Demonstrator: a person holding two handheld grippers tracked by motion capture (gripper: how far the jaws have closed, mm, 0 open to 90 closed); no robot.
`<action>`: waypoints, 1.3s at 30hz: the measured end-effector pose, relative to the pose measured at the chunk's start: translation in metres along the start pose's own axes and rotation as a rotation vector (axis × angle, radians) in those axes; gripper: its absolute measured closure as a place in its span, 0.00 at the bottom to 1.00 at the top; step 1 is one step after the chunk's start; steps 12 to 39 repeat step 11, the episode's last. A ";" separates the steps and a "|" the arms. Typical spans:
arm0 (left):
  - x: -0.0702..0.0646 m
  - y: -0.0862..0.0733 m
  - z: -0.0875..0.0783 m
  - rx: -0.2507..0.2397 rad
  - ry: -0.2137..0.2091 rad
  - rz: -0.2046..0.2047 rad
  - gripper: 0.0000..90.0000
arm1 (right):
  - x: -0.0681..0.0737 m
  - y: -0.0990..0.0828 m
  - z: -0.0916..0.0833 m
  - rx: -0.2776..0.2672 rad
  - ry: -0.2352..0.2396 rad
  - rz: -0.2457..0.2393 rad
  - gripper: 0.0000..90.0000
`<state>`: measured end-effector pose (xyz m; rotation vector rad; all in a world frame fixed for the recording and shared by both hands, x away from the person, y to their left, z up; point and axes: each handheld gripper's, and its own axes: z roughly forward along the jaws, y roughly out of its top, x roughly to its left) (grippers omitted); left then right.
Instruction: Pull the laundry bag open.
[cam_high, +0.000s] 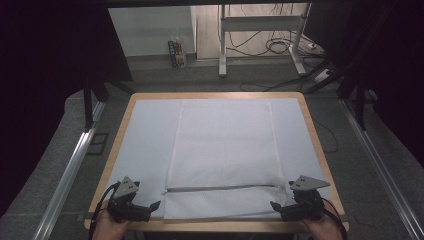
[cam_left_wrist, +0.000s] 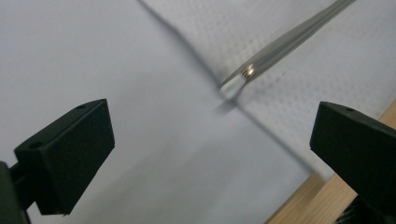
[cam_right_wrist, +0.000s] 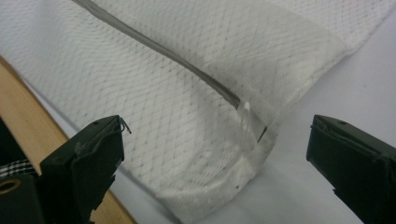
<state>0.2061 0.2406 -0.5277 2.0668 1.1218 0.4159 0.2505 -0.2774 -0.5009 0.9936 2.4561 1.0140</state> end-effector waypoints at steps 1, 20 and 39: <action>0.000 -0.001 -0.001 -0.007 0.012 -0.004 0.00 | 0.000 -0.001 -0.001 -0.005 0.002 0.008 0.03; 0.002 -0.002 -0.003 -0.022 -0.001 -0.016 0.01 | -0.004 -0.005 0.000 0.000 0.019 0.030 0.02; 0.002 -0.002 -0.003 -0.022 -0.001 -0.016 0.01 | -0.004 -0.005 0.000 0.000 0.019 0.030 0.02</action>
